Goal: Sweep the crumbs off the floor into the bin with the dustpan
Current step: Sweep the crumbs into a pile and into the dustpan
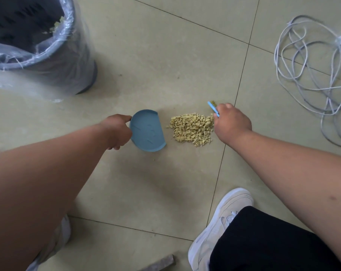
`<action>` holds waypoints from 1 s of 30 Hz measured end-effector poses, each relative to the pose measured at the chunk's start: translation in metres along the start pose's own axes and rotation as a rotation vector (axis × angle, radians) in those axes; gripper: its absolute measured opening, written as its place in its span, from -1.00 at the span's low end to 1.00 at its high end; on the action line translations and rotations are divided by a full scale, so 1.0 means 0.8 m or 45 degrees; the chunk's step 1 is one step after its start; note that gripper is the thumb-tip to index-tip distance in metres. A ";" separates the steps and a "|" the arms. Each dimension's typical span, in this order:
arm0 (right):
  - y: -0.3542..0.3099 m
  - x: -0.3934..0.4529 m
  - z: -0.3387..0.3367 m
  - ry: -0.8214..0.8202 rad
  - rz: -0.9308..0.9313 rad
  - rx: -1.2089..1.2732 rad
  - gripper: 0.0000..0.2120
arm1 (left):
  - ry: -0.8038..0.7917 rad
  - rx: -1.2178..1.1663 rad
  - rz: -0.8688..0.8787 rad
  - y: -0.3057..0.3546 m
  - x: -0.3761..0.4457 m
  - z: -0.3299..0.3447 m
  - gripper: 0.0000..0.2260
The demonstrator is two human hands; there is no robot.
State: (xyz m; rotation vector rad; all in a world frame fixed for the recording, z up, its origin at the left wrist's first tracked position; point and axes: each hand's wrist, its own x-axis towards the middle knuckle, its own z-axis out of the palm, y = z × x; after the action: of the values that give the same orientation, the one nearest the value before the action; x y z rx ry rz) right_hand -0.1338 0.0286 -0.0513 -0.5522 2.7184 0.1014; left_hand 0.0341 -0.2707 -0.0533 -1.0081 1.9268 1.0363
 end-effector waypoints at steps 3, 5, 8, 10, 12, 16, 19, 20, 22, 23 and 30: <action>-0.023 -0.009 0.008 -0.004 -0.103 0.019 -0.71 | -0.006 -0.004 -0.005 0.000 0.002 0.002 -0.34; -0.040 -0.015 0.010 0.006 -0.217 -0.049 -0.71 | -0.006 -0.004 -0.006 0.000 0.001 0.003 -0.34; -0.062 -0.026 0.014 0.041 -0.403 -0.110 -0.74 | -0.001 0.001 0.003 -0.001 0.001 0.005 -0.35; -0.074 -0.035 0.018 0.058 -0.513 -0.109 -0.77 | 0.002 -0.005 0.006 -0.001 0.002 0.006 -0.35; -0.087 -0.042 0.021 0.070 -0.601 -0.099 -0.80 | 0.005 -0.017 0.008 -0.002 0.002 0.007 -0.35; -0.114 -0.055 0.029 0.099 -0.713 -0.059 -0.79 | 0.015 -0.020 0.014 -0.005 0.005 0.010 -0.35; -0.134 -0.063 0.038 0.127 -0.789 -0.010 -0.77 | 0.019 -0.042 0.020 -0.010 0.009 0.013 -0.35; -0.138 -0.065 0.038 0.129 -0.804 0.011 -0.78 | 0.022 -0.040 0.022 -0.012 0.010 0.014 -0.36; -0.141 -0.065 0.037 0.136 -0.829 0.044 -0.78 | 0.026 -0.028 0.033 -0.018 0.013 0.015 -0.37; -0.139 -0.063 0.035 0.143 -0.836 0.057 -0.79 | 0.026 -0.029 0.038 -0.021 0.015 0.015 -0.37; -0.070 -0.008 -0.007 0.171 -0.464 0.117 -0.76 | 0.007 -0.066 0.061 -0.048 0.032 0.019 -0.38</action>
State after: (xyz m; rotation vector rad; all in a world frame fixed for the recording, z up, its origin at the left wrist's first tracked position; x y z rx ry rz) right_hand -0.1084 -0.0211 -0.0434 -1.0467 2.6808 -0.1589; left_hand 0.0598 -0.2790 -0.0939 -0.9985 1.9458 1.1171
